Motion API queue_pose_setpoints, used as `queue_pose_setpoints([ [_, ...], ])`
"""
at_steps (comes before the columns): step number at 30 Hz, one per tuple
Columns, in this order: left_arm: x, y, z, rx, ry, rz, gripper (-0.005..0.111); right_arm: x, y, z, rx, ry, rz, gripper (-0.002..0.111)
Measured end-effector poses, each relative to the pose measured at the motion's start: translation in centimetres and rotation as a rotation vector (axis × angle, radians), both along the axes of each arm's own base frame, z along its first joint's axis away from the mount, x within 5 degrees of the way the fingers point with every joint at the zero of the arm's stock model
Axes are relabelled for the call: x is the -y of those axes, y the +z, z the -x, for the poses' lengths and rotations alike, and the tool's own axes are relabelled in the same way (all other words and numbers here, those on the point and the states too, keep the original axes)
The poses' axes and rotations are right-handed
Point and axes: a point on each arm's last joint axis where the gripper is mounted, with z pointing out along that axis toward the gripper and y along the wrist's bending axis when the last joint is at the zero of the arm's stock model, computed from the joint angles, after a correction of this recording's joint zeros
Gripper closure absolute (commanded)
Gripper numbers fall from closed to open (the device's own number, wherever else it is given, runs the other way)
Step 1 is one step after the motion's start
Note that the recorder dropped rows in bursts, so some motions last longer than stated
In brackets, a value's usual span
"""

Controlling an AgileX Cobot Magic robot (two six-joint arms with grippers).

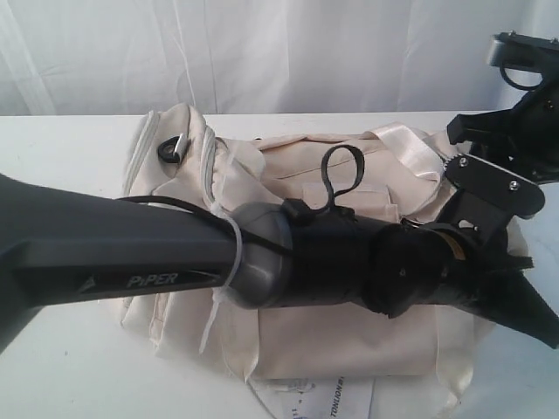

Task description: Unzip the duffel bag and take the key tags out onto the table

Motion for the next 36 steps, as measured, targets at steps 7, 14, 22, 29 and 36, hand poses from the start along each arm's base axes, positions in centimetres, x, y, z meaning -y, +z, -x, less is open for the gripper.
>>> queue_pose_setpoints([
  [7, -0.4, 0.9, 0.6, 0.021, -0.068, -0.053, 0.104, 0.0, 0.0, 0.0, 0.000, 0.000, 0.000, 0.067],
  [14, -0.3, 0.6, 0.4, 0.112, -0.103, -0.073, 0.052, 0.0, 0.0, 0.0, 0.000, 0.000, 0.000, 0.067],
  [22, 0.0, 0.1, -0.1, 0.179, -0.087, -0.057, 0.048, 0.0, 0.0, 0.0, 0.000, 0.000, 0.000, 0.067],
  [29, 0.2, -0.8, -0.3, 0.182, -0.082, -0.065, 0.048, 0.0, 0.0, 0.0, 0.000, 0.000, 0.000, 0.067],
  [36, 0.0, 0.1, 0.0, 0.183, -0.106, -0.073, 0.048, 0.0, 0.0, 0.0, 0.000, 0.000, -0.002, 0.067],
])
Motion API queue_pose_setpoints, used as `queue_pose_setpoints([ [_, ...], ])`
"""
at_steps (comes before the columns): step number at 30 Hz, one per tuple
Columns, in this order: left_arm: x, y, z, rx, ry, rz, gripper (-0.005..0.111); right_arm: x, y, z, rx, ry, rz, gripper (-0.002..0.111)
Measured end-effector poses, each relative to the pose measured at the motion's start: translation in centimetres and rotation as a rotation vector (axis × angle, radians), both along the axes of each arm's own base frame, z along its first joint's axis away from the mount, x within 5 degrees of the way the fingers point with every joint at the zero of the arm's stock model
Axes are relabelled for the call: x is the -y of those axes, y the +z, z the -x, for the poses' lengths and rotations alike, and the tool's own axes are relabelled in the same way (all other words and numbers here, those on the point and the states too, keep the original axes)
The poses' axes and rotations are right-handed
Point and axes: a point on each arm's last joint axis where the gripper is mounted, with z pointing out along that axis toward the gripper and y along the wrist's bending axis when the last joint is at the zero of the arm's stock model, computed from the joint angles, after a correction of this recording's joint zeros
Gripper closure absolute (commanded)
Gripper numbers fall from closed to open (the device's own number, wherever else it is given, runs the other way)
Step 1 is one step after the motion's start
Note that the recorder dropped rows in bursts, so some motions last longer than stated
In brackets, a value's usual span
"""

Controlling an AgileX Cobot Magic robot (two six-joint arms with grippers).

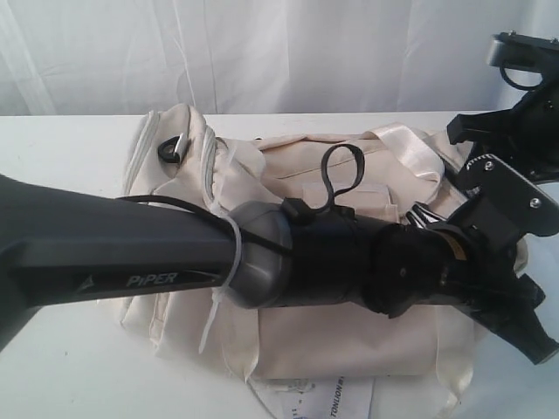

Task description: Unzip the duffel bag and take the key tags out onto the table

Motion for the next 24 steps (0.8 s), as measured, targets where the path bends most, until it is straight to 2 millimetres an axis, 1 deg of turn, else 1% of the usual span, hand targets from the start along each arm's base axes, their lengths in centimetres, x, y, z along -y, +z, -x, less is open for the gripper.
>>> queue_pose_setpoints([
  [2, -0.1, 0.4, 0.1, 0.009, -0.006, 0.001, 0.048, 0.0, 0.0, 0.0, 0.000, 0.000, 0.000, 0.067],
  [9, -0.1, 0.3, 0.2, 0.009, -0.026, -0.021, 0.048, 0.0, 0.0, 0.0, 0.000, 0.000, 0.000, 0.067],
  [14, -0.9, 0.3, -1.4, 0.010, 0.009, -0.024, 0.048, 0.0, 0.0, 0.0, -0.001, -0.002, -0.006, 0.067],
  [18, -0.9, 0.3, -1.7, 0.021, 0.022, -0.011, 0.048, -0.1, 0.0, 0.0, -0.002, -0.004, -0.014, 0.067],
  [24, -0.6, -1.0, -2.0, 0.003, 0.050, -0.006, 0.048, -0.1, 0.0, 0.0, -0.002, -0.004, -0.016, 0.067],
])
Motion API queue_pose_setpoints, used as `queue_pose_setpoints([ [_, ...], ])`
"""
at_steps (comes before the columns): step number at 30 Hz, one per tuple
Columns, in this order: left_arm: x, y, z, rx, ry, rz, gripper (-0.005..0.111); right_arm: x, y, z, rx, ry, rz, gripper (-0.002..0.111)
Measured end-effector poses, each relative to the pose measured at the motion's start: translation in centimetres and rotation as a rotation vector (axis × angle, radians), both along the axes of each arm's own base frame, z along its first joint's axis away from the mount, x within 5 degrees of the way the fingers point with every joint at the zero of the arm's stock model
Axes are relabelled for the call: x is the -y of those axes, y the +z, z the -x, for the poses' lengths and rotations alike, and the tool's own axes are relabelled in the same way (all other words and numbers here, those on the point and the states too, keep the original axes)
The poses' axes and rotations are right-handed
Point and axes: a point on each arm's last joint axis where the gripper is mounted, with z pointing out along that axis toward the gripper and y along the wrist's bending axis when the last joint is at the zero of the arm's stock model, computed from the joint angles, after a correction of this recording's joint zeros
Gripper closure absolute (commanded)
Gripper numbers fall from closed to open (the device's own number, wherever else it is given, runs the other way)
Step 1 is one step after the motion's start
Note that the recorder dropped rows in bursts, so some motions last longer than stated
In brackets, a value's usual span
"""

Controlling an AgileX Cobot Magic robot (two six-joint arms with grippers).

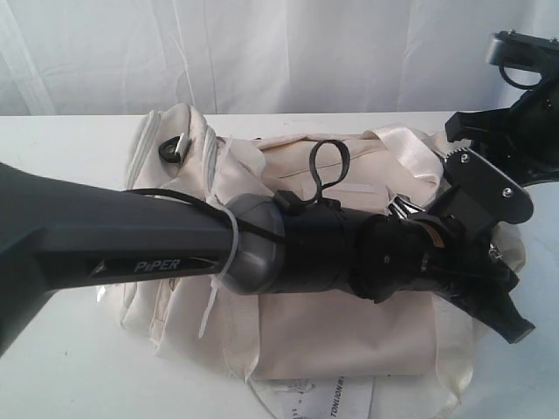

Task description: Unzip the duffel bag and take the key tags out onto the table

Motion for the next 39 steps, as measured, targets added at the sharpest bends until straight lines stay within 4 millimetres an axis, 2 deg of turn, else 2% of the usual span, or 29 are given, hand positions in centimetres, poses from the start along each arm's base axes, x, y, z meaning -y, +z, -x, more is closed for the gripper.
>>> queue_pose_setpoints([
  [5, 0.1, -0.7, -0.1, -0.053, 0.034, 0.017, 0.051, 0.0, 0.0, 0.0, 0.000, 0.000, 0.000, 0.067],
  [12, 0.1, -0.7, -0.2, -0.070, 0.050, 0.028, 0.077, 0.0, 0.0, 0.0, 0.000, 0.000, 0.000, 0.067],
  [18, 0.0, -0.6, -0.4, -0.078, 0.062, 0.038, 0.107, 0.0, 0.0, 0.0, 0.000, 0.000, 0.000, 0.067],
  [25, 0.0, -0.7, -0.3, -0.088, 0.059, 0.030, 0.107, 0.0, 0.0, 0.0, 0.000, 0.000, 0.000, 0.067],
  [39, -0.7, 1.3, 0.6, -0.123, 0.004, -0.009, 0.107, 0.0, 0.0, 0.0, 0.002, -0.001, -0.001, 0.067],
])
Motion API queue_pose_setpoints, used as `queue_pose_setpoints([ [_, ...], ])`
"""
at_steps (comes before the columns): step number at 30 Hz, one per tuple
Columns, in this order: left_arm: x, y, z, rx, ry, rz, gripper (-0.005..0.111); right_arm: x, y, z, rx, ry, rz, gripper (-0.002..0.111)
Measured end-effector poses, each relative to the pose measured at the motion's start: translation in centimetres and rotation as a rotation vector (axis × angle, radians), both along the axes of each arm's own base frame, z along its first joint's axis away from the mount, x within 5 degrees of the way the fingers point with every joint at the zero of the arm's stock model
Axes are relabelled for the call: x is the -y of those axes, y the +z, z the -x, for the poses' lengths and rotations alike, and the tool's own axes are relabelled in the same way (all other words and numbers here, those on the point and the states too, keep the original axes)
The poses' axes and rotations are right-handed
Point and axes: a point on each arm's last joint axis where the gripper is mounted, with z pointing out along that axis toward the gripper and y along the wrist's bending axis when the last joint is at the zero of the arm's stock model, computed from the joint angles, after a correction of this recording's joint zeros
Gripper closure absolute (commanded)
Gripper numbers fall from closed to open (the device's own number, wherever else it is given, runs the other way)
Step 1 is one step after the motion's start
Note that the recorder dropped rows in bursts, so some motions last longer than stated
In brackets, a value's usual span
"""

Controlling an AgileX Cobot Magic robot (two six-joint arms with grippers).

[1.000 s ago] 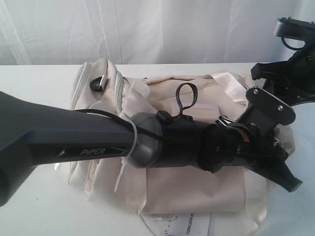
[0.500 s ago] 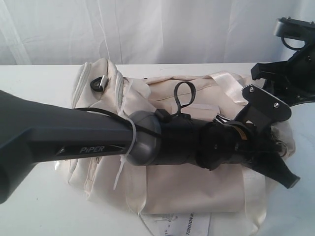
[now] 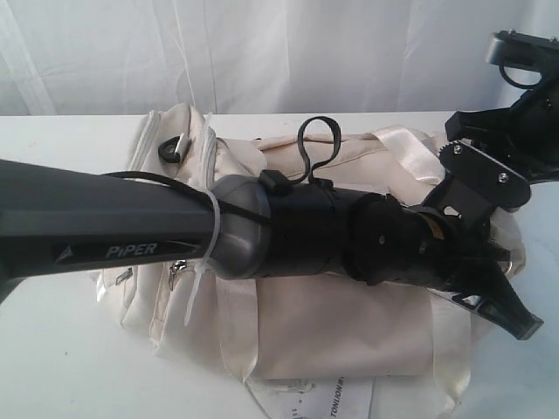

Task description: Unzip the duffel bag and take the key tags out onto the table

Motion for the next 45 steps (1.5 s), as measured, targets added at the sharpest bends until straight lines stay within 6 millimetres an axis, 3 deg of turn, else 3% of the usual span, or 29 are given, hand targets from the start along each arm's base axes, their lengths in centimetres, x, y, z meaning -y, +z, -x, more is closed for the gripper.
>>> queue_pose_setpoints([
  [7, 0.0, 0.0, 0.1, -0.004, -0.006, -0.007, 0.107, 0.8, 0.8, 0.5, -0.002, -0.033, 0.080, 0.080],
  [9, 0.0, 0.0, 0.1, 0.003, -0.010, -0.010, 0.107, 1.7, 1.8, 1.2, 0.021, -0.092, 0.136, 0.087],
  [12, 0.0, 0.0, 0.1, 0.014, -0.018, -0.014, 0.107, 2.8, 3.0, 2.8, 0.050, -0.190, 0.189, 0.106],
  [14, 0.0, 0.0, 0.1, 0.022, -0.023, -0.017, 0.105, 3.3, 3.2, 4.3, 0.052, -0.217, 0.205, 0.108],
  [17, 0.0, 0.0, 0.1, 0.037, -0.033, -0.023, 0.091, 3.7, 2.6, 6.3, 0.037, -0.230, 0.215, 0.108],
  [22, 0.0, 0.0, 0.1, 0.053, -0.043, -0.029, 0.058, 4.0, 0.9, 8.0, 0.009, -0.232, 0.222, 0.108],
  [24, 0.0, 0.0, 0.1, 0.067, -0.051, -0.033, 0.053, 4.1, 0.2, 8.3, -0.006, -0.230, 0.229, 0.108],
  [45, 0.6, -1.5, -0.8, 0.145, -0.018, -0.008, 0.053, 3.2, -5.4, 4.8, -0.090, -0.222, 0.209, 0.108],
])
